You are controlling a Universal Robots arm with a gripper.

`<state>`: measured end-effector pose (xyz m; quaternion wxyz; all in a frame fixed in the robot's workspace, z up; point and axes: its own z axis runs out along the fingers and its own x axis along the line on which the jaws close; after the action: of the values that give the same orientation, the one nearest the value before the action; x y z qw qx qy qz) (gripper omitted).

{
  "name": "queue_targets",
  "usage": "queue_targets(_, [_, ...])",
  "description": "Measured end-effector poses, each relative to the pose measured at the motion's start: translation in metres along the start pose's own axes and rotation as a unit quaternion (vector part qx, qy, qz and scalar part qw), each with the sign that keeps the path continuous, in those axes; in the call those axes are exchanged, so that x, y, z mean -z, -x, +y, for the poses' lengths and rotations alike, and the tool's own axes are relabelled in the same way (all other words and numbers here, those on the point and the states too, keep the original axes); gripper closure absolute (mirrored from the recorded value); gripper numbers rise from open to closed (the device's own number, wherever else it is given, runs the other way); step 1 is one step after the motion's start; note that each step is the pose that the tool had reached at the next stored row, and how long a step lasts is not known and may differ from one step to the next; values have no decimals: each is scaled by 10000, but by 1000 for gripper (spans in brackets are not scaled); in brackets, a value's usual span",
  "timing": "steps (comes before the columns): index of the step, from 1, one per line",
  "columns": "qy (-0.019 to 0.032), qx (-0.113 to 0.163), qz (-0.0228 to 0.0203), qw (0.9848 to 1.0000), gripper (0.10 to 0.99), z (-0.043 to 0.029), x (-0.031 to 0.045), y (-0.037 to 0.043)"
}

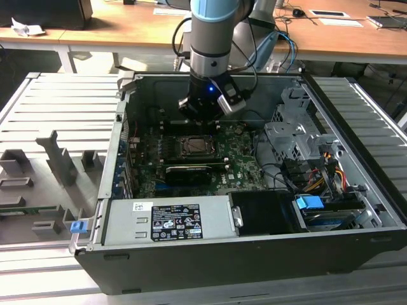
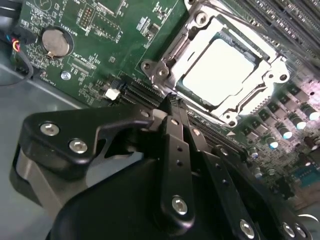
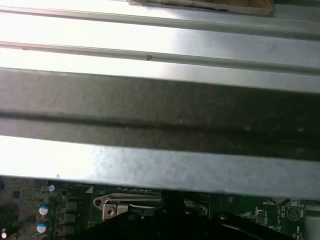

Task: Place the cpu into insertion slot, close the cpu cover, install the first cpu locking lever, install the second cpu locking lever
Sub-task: 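Install the first cpu locking lever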

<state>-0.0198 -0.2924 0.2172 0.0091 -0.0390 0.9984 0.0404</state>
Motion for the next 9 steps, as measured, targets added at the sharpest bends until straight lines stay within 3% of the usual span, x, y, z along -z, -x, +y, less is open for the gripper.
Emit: queue_targets(9, [0, -1, 0, 10000, 980, -23, 2, -2])
